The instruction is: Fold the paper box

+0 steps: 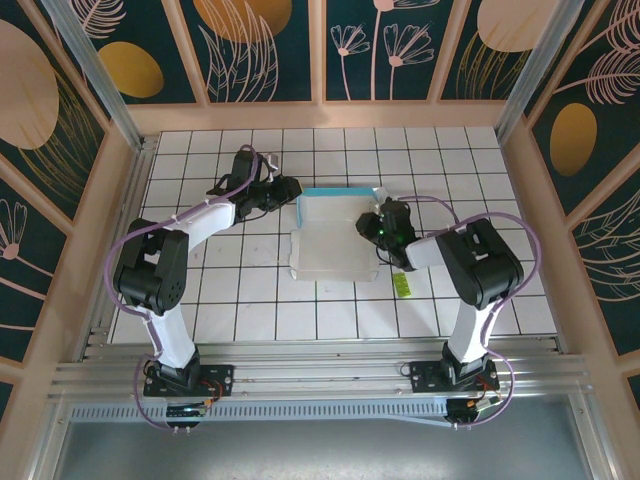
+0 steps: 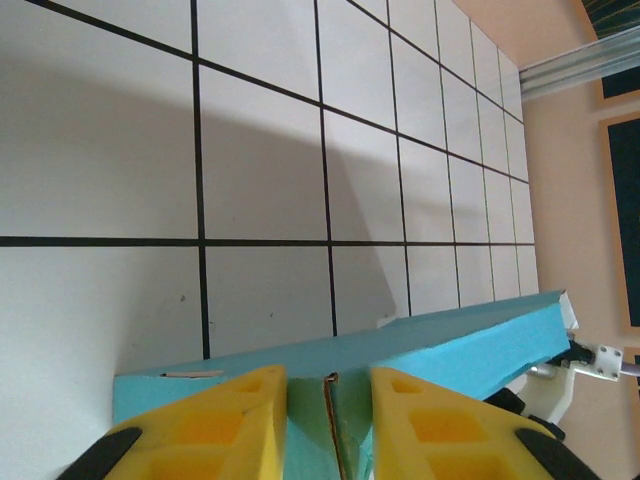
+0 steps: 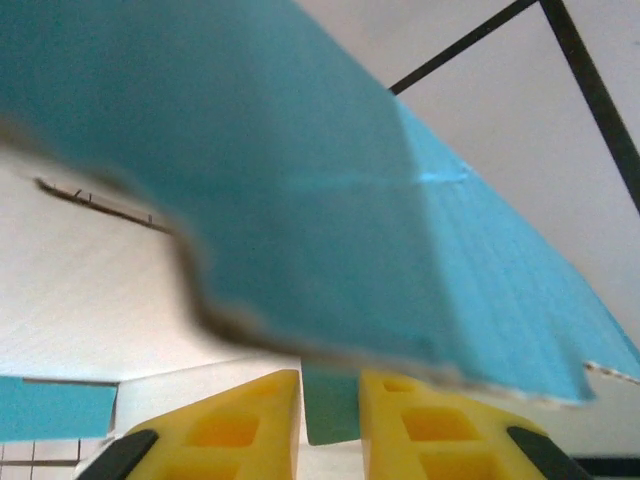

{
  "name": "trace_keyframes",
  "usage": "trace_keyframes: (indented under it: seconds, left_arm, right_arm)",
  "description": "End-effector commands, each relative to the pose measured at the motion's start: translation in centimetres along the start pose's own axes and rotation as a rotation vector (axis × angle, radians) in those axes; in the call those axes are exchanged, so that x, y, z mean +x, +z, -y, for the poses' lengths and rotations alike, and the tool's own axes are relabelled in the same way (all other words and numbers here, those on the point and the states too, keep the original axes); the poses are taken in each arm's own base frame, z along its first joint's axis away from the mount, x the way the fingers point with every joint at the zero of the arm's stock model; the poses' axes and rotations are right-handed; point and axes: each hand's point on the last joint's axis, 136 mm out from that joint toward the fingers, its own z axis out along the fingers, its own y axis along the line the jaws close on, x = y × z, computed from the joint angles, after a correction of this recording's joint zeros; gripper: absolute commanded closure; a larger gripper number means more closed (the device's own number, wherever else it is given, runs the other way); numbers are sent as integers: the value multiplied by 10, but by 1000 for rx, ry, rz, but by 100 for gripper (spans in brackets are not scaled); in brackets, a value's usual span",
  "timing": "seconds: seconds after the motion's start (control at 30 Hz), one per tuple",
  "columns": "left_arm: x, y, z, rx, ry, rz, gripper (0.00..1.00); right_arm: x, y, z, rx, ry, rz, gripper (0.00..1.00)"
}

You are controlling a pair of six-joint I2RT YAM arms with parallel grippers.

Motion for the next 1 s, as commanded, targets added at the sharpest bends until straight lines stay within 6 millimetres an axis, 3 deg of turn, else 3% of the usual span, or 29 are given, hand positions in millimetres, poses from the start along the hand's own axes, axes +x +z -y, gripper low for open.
trace_keyframes:
  seconds: [0.0, 0.17, 0.27, 0.3, 0.4, 0.67, 0.97]
  left_arm:
    - [38, 10, -23, -81, -45, -130, 75]
    - [38, 10, -24, -86, -44, -126, 75]
    - [39, 9, -25, -86, -41, -122, 75]
    - [40, 9, -24, -80, -42, -124, 75]
    - [39, 8, -19, -63, -42, -126, 75]
    - [35, 7, -18, -74, -33, -113, 75]
    - [33, 7, -14, -63, -35, -112, 75]
  right_arm:
    - [-11, -30, -22, -43, -82, 49, 71]
    - [-38, -75, -10, 11, -202, 177, 57]
    - [-65, -99, 11, 66, -317, 267, 39]
    - [-66, -103, 9, 17, -376, 254, 31]
    - [-71, -109, -5, -112, -525, 213, 22]
    - [-81, -74, -8, -117, -657, 90, 35]
    - [-86, -50, -5, -108, -588, 40, 61]
